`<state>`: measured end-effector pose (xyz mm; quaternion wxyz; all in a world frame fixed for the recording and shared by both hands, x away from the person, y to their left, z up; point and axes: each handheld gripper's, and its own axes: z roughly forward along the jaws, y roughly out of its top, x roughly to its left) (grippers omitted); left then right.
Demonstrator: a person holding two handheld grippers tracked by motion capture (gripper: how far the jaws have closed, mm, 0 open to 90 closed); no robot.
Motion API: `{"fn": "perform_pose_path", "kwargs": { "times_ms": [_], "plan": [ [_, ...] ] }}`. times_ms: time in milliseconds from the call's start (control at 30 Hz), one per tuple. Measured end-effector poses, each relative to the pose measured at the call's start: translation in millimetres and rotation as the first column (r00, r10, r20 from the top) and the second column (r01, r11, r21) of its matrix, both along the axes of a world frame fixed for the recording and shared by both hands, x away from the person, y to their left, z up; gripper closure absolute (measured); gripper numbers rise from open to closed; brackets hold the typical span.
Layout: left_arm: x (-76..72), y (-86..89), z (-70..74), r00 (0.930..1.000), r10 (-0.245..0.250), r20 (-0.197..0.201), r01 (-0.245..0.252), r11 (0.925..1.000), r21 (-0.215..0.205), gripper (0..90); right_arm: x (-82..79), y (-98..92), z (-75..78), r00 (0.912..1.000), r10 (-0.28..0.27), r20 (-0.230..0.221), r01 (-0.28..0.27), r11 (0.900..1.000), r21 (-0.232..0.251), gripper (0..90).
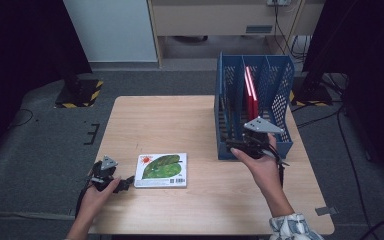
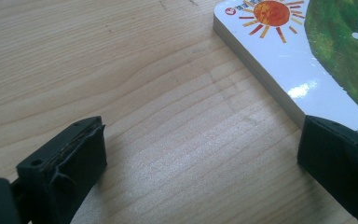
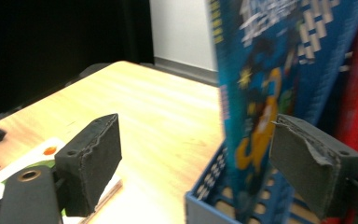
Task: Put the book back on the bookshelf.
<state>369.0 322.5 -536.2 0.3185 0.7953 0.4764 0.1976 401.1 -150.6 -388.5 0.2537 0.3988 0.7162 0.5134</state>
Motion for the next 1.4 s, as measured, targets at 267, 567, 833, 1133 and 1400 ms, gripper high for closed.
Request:
{"fn": "perform_pose_path", "kwargs": {
  "times_ms": [267, 567, 833, 1133, 1400],
  "plan": [
    [0.2, -1.0, 0.1, 1.0, -0.006, -0.002, 0.006, 1.0, 0.001, 0.1, -5.7, 25.5, -10.4, 0.9969, 0.077, -0.015, -0.077, 0.997, -0.01, 11.6],
    [0.6, -3.4, -0.2, 0.9999, -0.011, -0.001, 0.011, 0.9999, -0.004, 0.0, -13.9, 67.3, -30.7, 0.9794, 0.198, -0.04, -0.2, 0.979, -0.04, 11.0],
    [0.3, -3.4, -0.3, 0.9999, -0.01, 0.0, 0.01, 0.9999, -0.004, 0.0, -18.0, 91.3, -50.0, 0.9636, 0.258, -0.068, -0.263, 0.962, -0.07, 12.8],
    [0.8, -3.5, 0.9, 0.9998, -0.016, -0.009, 0.016, 0.9999, 0.001, 0.6, -22.9, 102.3, -76.0, 0.9536, 0.274, -0.125, -0.285, 0.955, -0.084, 16.3],
    [0.7, -1.9, 2.1, 0.9997, -0.018, -0.016, 0.018, 0.9998, -0.001, 2.0, -32.3, 112.3, -91.8, 0.9425, 0.293, -0.16, -0.313, 0.943, -0.115, 21.5]
  ]
}}
